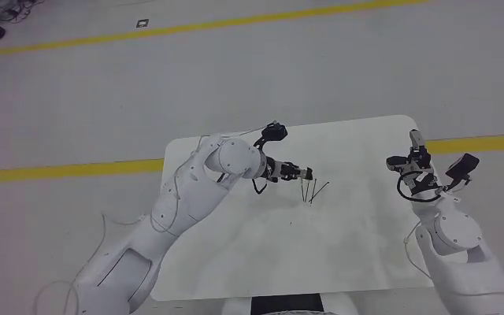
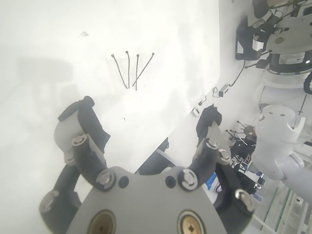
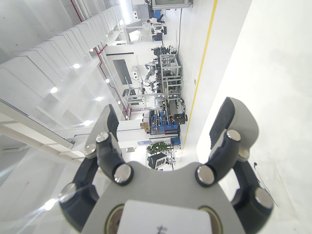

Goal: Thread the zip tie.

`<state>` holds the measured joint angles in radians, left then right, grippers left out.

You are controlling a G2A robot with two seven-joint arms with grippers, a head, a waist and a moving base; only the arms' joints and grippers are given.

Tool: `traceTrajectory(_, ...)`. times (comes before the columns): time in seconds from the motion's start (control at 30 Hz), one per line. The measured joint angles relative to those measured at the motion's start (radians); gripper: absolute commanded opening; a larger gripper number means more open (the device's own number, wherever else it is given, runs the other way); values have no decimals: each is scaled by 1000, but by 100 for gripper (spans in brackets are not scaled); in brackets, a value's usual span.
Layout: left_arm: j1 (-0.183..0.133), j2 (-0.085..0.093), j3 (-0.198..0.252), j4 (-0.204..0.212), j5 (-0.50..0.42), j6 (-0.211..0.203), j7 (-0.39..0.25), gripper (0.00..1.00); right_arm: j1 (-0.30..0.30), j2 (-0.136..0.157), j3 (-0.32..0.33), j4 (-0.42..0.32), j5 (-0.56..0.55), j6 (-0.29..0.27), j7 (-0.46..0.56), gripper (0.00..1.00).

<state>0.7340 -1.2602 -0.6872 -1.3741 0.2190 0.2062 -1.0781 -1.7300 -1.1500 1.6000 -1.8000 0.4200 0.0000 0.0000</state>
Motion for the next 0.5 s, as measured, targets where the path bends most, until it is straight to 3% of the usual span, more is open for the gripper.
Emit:
traceTrajectory(0.2,-72,-50,83,127,-79,-87,6,100,0,0,0,0,0,0,0,100)
traceTrajectory(0.4,-99,-96,125,239,-226,-181,0,100,0,0,0,0,0,0,0,100)
traceTrajectory(0.5,-104,-100,126,253,-254,-214,-7,100,0,0,0,0,0,0,0,100)
